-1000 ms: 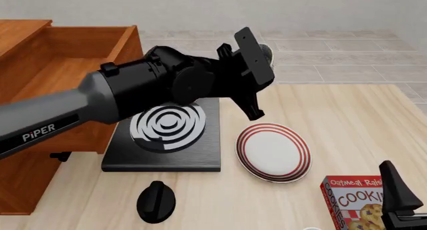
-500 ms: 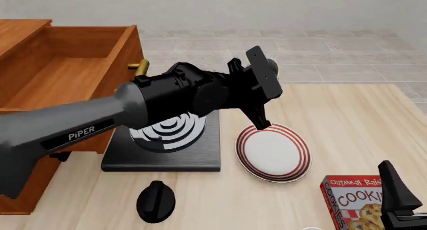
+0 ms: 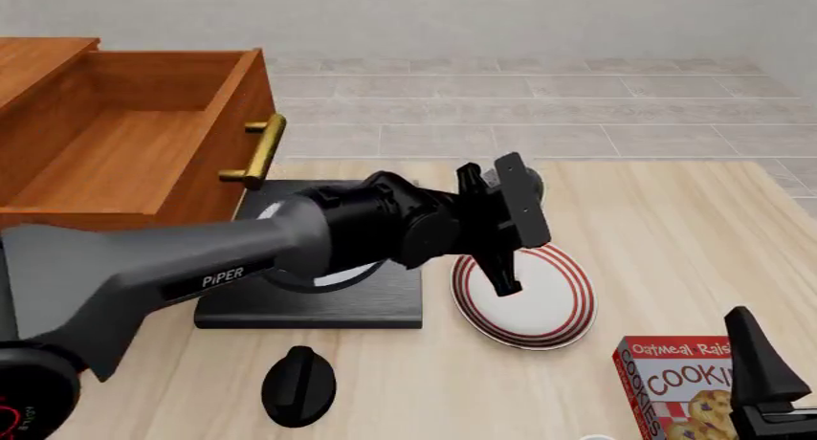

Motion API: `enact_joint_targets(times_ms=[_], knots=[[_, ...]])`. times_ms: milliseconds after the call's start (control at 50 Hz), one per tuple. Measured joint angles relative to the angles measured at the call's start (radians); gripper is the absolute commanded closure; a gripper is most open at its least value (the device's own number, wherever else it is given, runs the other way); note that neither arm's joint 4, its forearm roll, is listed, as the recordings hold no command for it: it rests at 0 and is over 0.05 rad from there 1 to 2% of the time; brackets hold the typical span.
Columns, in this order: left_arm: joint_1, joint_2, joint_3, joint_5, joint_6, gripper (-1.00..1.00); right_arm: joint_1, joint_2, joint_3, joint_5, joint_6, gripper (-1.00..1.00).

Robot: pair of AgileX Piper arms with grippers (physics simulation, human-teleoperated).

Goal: Pick the akita bowl in the top layer of the wooden cabinet and place it on the plate.

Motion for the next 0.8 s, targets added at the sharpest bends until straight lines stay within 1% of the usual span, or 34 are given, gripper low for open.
enact_joint_targets(times_ms=[220,500,800], knots=[[-0.016,0.041,0.0,0.008,0.028,1.0,0.001,0.0,-0.001,0.0,0.005,-1.0],[-0.05,0.107,-0.035,0.037,0.038,1.0,0.004,0.0,0.001,-0.002,0.007,-1.0],[-0.052,0.17,-0.071,0.05,0.049,1.0,0.007,0.0,0.004,-0.004,0.007,-1.0]])
